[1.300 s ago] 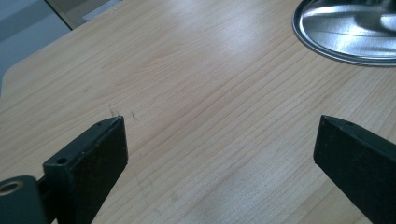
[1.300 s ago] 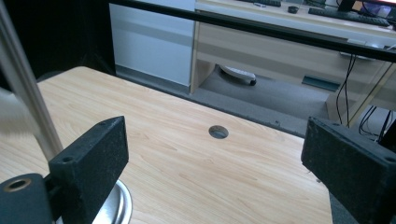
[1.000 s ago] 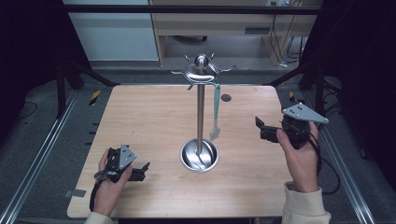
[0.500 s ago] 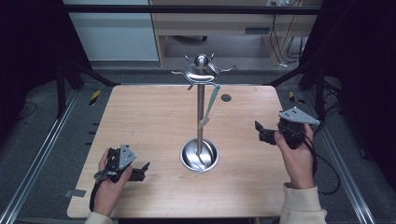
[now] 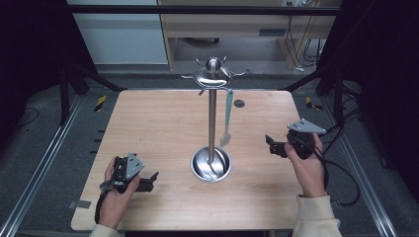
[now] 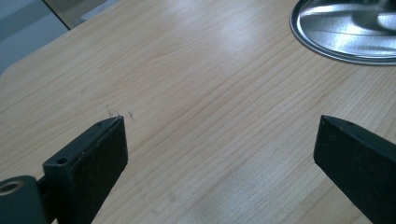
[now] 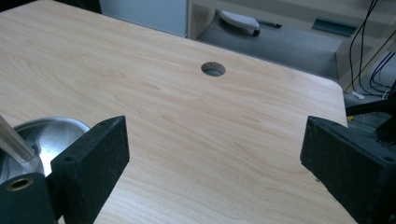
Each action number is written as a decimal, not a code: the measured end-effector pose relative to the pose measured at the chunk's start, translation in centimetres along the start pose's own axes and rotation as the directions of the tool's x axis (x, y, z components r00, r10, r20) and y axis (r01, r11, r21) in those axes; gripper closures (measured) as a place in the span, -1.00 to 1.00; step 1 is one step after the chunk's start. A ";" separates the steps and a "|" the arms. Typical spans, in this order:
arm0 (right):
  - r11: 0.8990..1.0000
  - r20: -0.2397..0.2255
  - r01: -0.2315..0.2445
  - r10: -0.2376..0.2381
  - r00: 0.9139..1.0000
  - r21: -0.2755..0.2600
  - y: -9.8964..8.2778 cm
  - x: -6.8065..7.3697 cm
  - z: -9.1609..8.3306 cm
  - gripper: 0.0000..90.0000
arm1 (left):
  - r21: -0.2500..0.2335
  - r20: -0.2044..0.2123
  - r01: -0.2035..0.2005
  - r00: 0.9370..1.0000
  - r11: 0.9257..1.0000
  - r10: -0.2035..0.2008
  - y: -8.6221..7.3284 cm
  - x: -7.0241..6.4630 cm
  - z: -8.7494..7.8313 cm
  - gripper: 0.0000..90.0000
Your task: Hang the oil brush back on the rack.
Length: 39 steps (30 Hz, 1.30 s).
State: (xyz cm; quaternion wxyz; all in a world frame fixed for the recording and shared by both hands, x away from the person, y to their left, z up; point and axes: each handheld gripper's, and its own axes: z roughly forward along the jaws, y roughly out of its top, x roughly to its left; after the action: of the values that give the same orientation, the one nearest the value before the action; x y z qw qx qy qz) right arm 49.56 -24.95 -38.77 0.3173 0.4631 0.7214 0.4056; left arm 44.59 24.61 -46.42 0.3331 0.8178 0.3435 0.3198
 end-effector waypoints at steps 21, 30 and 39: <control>0.993 -0.064 0.008 0.000 0.998 0.121 -2.9 0.7 3.4 -0.80 | 0.002 0.000 -0.003 1.000 1.000 0.003 0.0 -0.1 0.0 -0.94; 0.986 -0.082 0.008 0.005 0.997 0.164 -3.8 0.9 4.3 -0.80 | -0.003 -0.001 0.001 1.000 1.000 -0.001 0.0 -0.1 0.0 -0.94; 0.981 -0.104 0.022 -0.002 0.995 0.193 -4.7 1.5 5.5 -0.79 | -0.002 0.002 -0.003 1.000 1.000 0.003 0.0 -0.2 0.1 -0.94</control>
State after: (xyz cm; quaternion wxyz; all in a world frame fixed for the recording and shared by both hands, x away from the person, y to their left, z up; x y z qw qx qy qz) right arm 51.64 -23.10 -45.58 0.2351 0.4660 0.7757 0.3548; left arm 44.56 24.41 -46.49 0.3336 0.8183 0.3416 0.3199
